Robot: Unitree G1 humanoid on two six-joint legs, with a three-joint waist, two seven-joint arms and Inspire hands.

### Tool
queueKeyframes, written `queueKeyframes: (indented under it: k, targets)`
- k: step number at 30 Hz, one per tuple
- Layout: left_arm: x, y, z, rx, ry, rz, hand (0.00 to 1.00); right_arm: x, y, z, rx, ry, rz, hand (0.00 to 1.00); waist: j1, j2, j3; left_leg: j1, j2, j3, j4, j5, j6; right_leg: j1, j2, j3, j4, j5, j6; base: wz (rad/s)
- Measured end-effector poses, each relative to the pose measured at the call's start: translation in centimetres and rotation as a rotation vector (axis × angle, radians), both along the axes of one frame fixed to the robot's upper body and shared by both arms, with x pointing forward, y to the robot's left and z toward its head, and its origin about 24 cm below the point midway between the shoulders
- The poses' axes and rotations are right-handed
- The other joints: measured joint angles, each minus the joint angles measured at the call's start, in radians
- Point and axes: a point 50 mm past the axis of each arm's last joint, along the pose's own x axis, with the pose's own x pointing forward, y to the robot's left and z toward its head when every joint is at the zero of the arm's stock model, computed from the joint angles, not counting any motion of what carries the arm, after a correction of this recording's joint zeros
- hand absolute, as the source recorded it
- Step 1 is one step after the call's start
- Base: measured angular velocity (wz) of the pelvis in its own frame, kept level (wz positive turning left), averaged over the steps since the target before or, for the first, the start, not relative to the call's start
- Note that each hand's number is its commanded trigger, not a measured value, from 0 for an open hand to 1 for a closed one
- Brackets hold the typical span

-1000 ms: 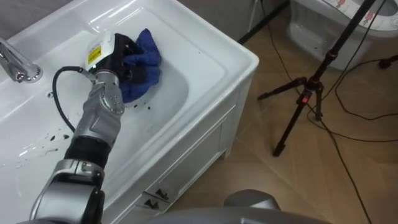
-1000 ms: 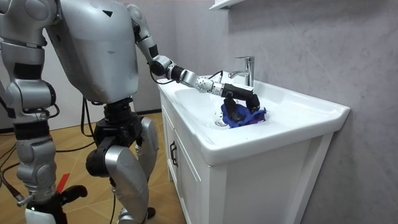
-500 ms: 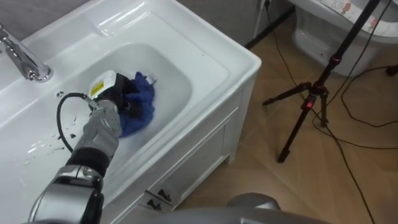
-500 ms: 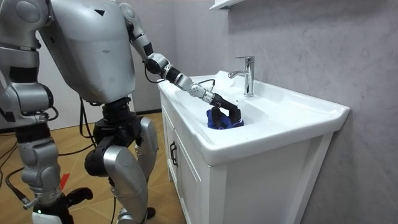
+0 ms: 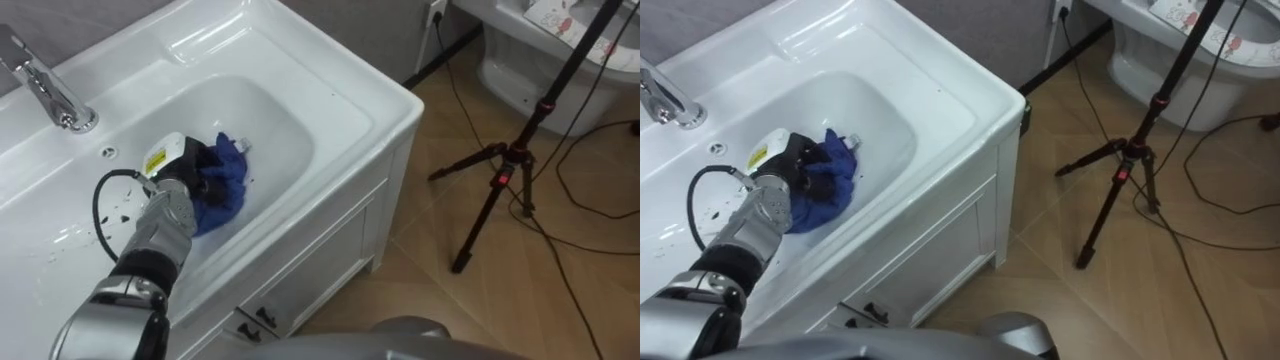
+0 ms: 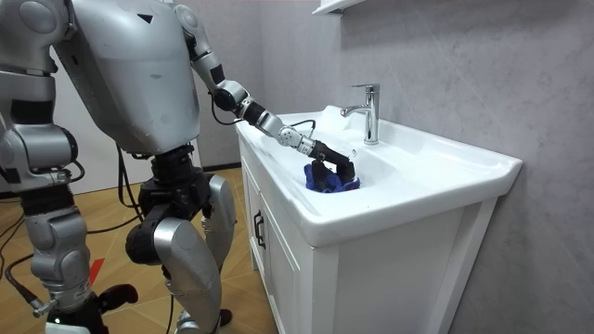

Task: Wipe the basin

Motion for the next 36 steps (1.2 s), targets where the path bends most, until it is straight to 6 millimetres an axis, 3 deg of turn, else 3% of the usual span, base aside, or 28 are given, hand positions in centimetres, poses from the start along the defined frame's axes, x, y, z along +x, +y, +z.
queueKeyframes:
  k: [4, 11, 14, 18, 22, 24, 36]
  targets:
    - [-0.3, 0.3, -0.2, 0.012, -0.006, 0.022, 1.0, -0.4, -0.1, 0.1, -0.01, 0.001, -0.002, 0.0, 0.01, 0.002, 0.0001, 0.004, 0.001, -0.002, -0.002, 0.0, 0.0, 0.007, 0.0, 0.0, -0.001, 0.006, -0.003, -0.07]
    - [-1.1, 3.1, -0.3, 0.043, 0.026, 0.112, 1.0, -0.8, -0.8, 0.3, -0.036, -0.015, -0.071, 0.0, 0.009, 0.014, -0.0028, 0.008, 0.003, -0.001, -0.005, 0.0, 0.0, 0.005, 0.006, 0.005, 0.001, 0.008, -0.006, -0.03]
    - [-1.9, 5.6, 0.0, 0.118, 0.066, 0.149, 1.0, -0.9, -1.5, 0.5, -0.071, -0.027, -0.107, 0.0, 0.011, 0.027, -0.0037, -0.001, 0.004, 0.0, -0.004, -0.001, -0.001, -0.005, 0.007, 0.005, 0.003, 0.01, -0.007, -0.02]
    - [-2.7, 9.5, 1.4, 0.249, 0.1, 0.218, 1.0, -1.3, -2.0, 0.7, -0.087, -0.016, -0.115, 0.0, 0.04, 0.041, 0.0005, -0.015, 0.005, 0.0, -0.004, -0.001, -0.001, -0.018, 0.007, 0.002, 0.002, 0.013, -0.009, 0.0]
    - [-3.1, 12.0, 2.6, 0.334, 0.159, 0.235, 1.0, -1.5, -2.8, 1.0, -0.108, -0.001, -0.112, 0.0, 0.065, 0.071, -0.0005, -0.019, 0.004, 0.0, -0.004, -0.001, -0.001, -0.02, 0.004, 0.0, -0.002, 0.016, -0.007, 0.02]
    - [-3.3, 12.8, 3.1, 0.352, 0.181, 0.242, 1.0, -0.9, -3.0, 1.1, -0.114, -0.013, -0.107, 0.0, 0.067, 0.076, 0.0034, -0.021, 0.004, 0.0, -0.003, -0.001, -0.001, -0.02, 0.003, -0.004, -0.001, 0.016, -0.007, 0.07]
    - [-3.7, 13.5, 3.1, 0.33, 0.29, 0.233, 1.0, -0.4, -3.6, 1.3, -0.162, -0.03, -0.098, 0.0, 0.073, 0.075, 0.0071, -0.041, 0.001, -0.017, 0.006, -0.001, -0.001, -0.028, -0.009, -0.03, 0.002, 0.012, -0.002, 0.08]
